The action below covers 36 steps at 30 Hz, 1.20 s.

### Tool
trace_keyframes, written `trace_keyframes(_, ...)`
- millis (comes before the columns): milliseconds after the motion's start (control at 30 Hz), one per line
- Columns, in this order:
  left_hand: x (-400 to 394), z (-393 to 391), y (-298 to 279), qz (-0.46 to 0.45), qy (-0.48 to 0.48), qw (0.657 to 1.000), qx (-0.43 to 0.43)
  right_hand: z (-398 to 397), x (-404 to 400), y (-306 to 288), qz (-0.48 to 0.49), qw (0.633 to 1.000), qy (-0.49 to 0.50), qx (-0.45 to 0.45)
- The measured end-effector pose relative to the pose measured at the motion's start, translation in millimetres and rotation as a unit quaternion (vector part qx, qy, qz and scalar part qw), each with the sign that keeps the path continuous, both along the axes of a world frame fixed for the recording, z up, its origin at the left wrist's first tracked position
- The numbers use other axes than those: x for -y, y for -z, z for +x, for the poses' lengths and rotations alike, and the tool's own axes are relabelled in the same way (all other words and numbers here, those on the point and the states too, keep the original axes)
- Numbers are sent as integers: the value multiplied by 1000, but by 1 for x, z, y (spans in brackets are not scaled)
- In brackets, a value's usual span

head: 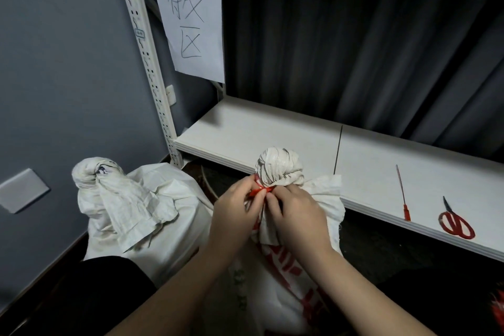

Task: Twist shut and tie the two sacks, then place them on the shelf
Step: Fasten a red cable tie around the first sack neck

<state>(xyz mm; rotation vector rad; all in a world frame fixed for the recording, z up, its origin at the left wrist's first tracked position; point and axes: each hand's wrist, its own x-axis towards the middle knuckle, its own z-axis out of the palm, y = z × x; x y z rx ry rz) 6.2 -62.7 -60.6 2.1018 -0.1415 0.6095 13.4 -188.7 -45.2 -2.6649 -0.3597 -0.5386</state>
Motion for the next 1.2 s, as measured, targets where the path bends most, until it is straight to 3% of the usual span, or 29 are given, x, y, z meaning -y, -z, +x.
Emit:
trace_keyframes(67,1,0,0,-14,-12,1000,-3,1,0,-3,-100,992,0,72)
trace_keyframes(133,0,2,1,-18,-15,1000,-9,0,-3,-6,-128,989,6,76)
trace_keyframes(233,0,3,1,4,-4,1000,-7,3,-5,-14,-5,999,21,-45)
trace_keyframes(333,1,4,1,-4,2,1000,-2,9,0,-8,160,973,-43,-163)
trace_keyframes(467,0,8,-1,-55,0,998,-22,15,2,-6,313,928,-102,-174)
trace_keyframes(767,-2,9,-5,-172,17,983,-64,9,-2,-8,387,898,-105,-181)
trace_keyframes(1200,-7,19,-4,-331,76,927,-157,7,-3,4,484,842,-45,-234)
